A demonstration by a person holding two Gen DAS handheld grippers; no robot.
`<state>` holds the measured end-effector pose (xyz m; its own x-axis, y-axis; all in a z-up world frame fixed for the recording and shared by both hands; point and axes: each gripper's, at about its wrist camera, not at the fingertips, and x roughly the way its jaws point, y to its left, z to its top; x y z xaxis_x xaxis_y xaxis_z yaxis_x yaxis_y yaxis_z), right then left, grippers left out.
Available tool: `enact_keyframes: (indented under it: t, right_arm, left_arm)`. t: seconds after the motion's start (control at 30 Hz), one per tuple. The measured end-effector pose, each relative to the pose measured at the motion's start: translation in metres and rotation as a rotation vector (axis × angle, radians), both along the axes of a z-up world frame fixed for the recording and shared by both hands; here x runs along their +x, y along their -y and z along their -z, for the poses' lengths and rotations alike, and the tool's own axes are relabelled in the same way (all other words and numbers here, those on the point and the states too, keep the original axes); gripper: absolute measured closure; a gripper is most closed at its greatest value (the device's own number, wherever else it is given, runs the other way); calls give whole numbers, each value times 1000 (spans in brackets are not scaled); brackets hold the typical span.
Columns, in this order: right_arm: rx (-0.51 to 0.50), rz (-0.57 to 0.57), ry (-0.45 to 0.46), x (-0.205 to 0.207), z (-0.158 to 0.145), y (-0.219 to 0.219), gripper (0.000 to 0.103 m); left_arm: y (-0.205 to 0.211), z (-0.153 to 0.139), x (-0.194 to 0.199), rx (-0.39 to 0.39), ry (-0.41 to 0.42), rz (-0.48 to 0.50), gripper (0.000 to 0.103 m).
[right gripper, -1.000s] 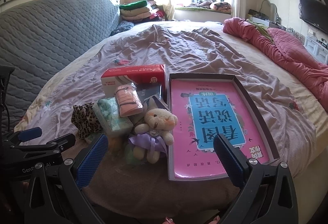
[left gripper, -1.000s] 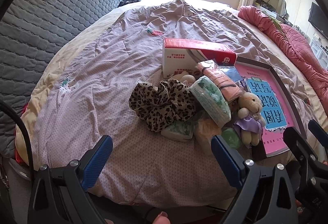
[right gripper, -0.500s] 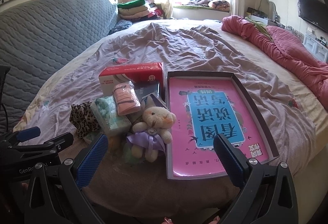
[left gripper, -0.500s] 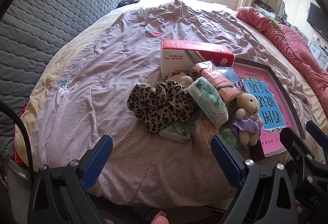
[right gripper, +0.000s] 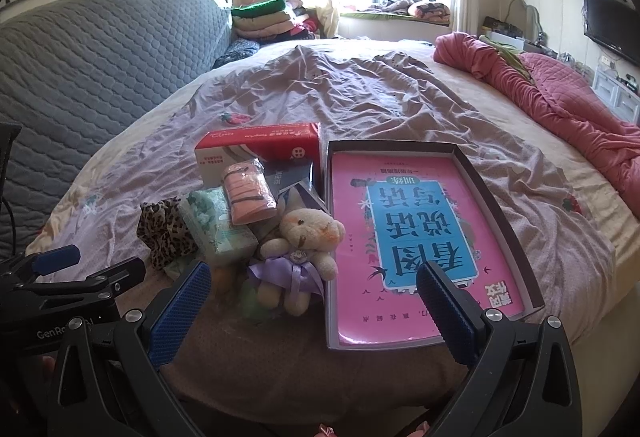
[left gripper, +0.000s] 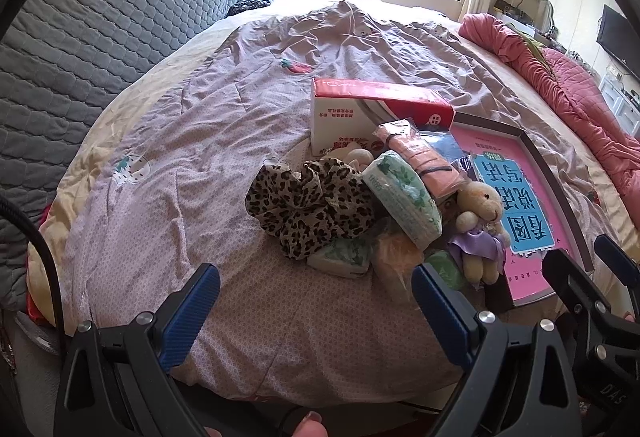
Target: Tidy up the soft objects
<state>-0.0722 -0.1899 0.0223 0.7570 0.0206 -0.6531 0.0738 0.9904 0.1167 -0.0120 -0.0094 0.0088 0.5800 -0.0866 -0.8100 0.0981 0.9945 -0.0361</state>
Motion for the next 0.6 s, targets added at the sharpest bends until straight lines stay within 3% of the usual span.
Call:
enact_keyframes:
  t: [0.6]
  right_arm:
    - [1, -5, -19, 4, 10, 3, 0]
  left_arm:
    - [-12, 10, 8, -39, -14, -18, 6]
